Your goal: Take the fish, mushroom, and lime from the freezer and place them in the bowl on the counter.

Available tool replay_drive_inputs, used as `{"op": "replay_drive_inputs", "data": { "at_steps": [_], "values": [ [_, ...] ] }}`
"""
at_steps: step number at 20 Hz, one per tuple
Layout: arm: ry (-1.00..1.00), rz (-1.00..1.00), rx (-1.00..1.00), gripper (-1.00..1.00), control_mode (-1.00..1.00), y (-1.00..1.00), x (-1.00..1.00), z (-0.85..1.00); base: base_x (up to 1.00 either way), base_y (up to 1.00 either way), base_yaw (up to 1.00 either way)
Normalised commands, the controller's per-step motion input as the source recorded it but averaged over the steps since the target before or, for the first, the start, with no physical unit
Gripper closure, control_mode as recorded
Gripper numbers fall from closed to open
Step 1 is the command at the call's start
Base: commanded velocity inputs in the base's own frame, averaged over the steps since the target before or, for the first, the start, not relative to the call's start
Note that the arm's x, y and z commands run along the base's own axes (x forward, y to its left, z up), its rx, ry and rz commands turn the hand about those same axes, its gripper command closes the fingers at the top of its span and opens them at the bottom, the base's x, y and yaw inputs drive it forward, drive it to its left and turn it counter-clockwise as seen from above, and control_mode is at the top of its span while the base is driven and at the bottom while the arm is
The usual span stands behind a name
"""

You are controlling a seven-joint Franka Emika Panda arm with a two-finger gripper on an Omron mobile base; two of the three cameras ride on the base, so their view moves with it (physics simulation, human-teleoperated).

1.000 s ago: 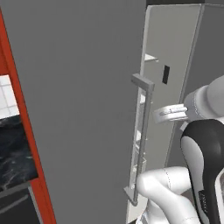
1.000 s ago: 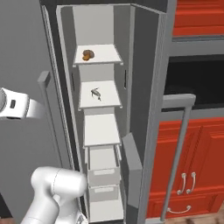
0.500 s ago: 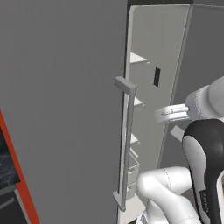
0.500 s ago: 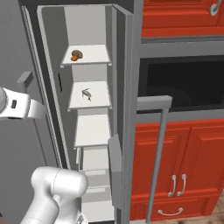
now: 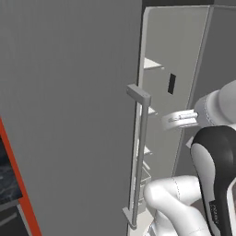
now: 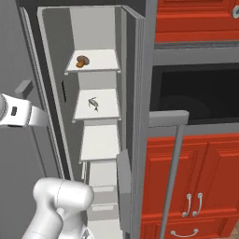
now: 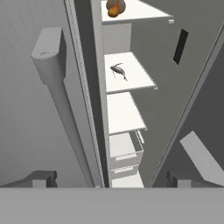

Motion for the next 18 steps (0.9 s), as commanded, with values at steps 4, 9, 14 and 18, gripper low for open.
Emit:
{"op": "replay_drive_inputs", "data": {
  "at_steps": [4,9,14,18],
  "values": [
    [0.00,0.00,0.00,-1.00,1.00,0.00,0.00,0.00,0.97,-0.24,0.00],
    [0.00,0.00,0.00,-1.00,1.00,0.00,0.00,0.00,0.38,-0.81,0.04],
    [0.00,0.00,0.00,-1.00,1.00,0.00,0.00,0.00,0.13,-0.76,0.03],
    [0.00,0.00,0.00,-1.00,1.00,0.00,0.00,0.00,0.48,-0.63,0.04]
  ]
}}
